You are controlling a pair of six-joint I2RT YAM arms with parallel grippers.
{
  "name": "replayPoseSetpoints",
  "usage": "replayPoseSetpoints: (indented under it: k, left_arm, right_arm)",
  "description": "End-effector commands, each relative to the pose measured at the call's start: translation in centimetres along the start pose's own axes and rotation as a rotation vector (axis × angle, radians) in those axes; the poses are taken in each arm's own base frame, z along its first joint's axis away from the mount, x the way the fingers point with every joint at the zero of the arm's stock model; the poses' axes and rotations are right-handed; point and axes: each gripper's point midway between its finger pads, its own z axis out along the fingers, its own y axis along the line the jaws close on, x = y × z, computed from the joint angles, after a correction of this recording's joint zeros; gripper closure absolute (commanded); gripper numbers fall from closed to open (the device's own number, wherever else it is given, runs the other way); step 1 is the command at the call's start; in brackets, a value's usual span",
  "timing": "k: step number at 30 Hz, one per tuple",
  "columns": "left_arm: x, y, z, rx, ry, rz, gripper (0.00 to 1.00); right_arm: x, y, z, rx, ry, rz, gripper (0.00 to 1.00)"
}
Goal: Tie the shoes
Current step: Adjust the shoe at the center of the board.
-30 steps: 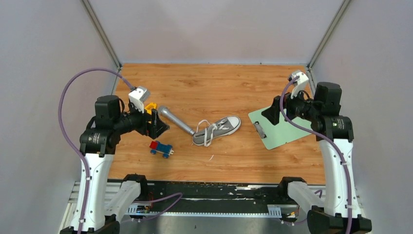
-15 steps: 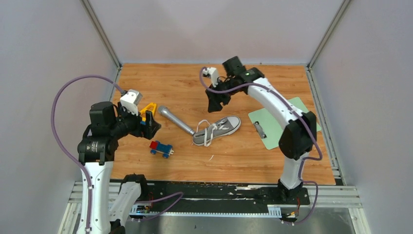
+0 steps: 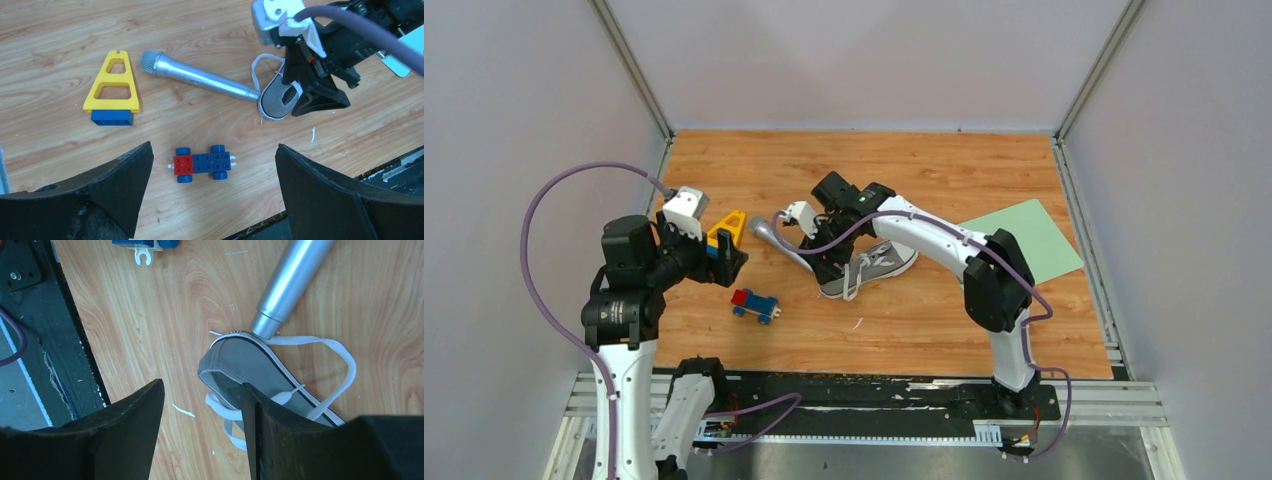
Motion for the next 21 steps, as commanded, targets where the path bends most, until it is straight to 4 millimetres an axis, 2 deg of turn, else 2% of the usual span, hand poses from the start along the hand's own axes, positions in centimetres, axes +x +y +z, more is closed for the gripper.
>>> replayPoseSetpoints:
  k: [1,4,6,10,12,14,18,21]
  left_arm:
    - [-1.0,0.2,-0.2,-0.005,-0.053,0.036,0.02]
    - [-1.0,-0.1,-0.2,0.009,-0.053,0.044,0.02]
    - [-1.0,-0.3,-0.3,0.020,-0.055,0.049,0.02]
    - [-1.0,-0.6,-0.2,0.043,-0.053,0.054,0.02]
    - [-1.0,-0.9,0.1,0.067,-0.056,0.061,0.02]
    - [-1.2,-1.3,0.5,0.103,-0.064,0.061,0.02]
    - [-1.8,-2.5,1.8,0.212,-0.067,0.003,0.03]
    - [-1.7,-2.5,3.7,0.274,-0.029,-0.062,0.07]
  right_arm:
    - [-1.3,-0.8,0.9,0.043,-0.022,-0.029,0.41]
    - [-0.6,-0.6,1.8,0.058,0.010,-0.055,0.40]
    - [0.1,-0.5,2.4,0.073,0.037,-0.070,0.47]
    - [1.3,0.2,2.7,0.088,0.079,-0.105,0.75]
    - [1.8,0.7,2.1,0.090,0.092,-0.124,0.98]
    - [2.5,1.4,1.1,0.076,0.099,-0.145,1.00]
    - [4.5,4.2,-2.3,-0.002,0.091,-0.284,1.00]
    - [6.8,6.0,-5.1,-0.033,0.101,-0.436,1.00]
